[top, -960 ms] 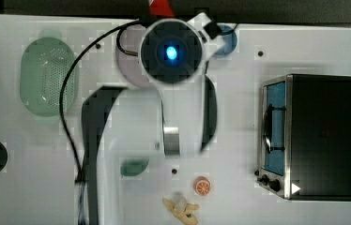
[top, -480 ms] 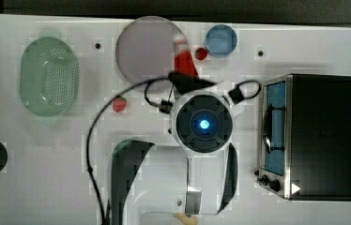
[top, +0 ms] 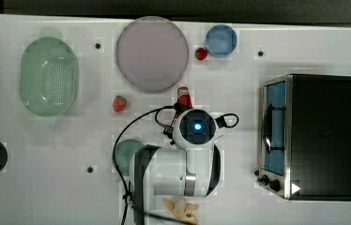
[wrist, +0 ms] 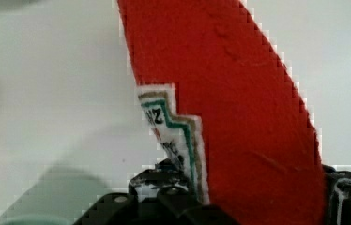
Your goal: Pick ketchup from plate and place it on table.
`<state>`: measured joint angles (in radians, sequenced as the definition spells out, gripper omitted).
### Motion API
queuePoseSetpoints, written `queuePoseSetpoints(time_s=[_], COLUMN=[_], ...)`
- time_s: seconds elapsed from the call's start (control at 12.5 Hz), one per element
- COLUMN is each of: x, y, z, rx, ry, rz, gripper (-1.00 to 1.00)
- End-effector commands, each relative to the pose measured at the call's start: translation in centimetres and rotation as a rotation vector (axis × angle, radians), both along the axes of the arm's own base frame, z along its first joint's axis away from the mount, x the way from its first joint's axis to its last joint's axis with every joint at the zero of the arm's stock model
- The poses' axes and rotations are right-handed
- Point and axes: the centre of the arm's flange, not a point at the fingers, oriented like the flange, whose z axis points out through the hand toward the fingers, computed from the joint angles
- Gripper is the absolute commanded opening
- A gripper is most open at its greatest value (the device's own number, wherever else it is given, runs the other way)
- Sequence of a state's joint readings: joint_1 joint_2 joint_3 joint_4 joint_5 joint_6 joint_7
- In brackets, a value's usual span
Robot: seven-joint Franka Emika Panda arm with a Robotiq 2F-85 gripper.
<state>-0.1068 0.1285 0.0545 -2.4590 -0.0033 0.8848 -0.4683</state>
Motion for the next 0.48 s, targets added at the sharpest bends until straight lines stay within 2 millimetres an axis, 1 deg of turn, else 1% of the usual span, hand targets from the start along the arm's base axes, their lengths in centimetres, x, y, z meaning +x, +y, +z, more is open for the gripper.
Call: queuePoseSetpoints(time_s=[0.08, 0.16, 0.24, 0.4, 0.48], x=[2.0, 2.1, 2.1, 1.8, 2.1], y=[-0.3, -0.3, -0.3, -0.1, 0.1], z=[0.3, -0.7, -1.5, -2.3, -1.8], rx=[-0.005, -0.003, -0.003, -0.001, -0.001], ry=[-0.093, -0.107, -0.118, -0.113, -0.126], rz=[-0.058, -0.057, -0.058, -0.055, -0.051], gripper=[0.30, 0.30, 0.36, 0.78, 0.98])
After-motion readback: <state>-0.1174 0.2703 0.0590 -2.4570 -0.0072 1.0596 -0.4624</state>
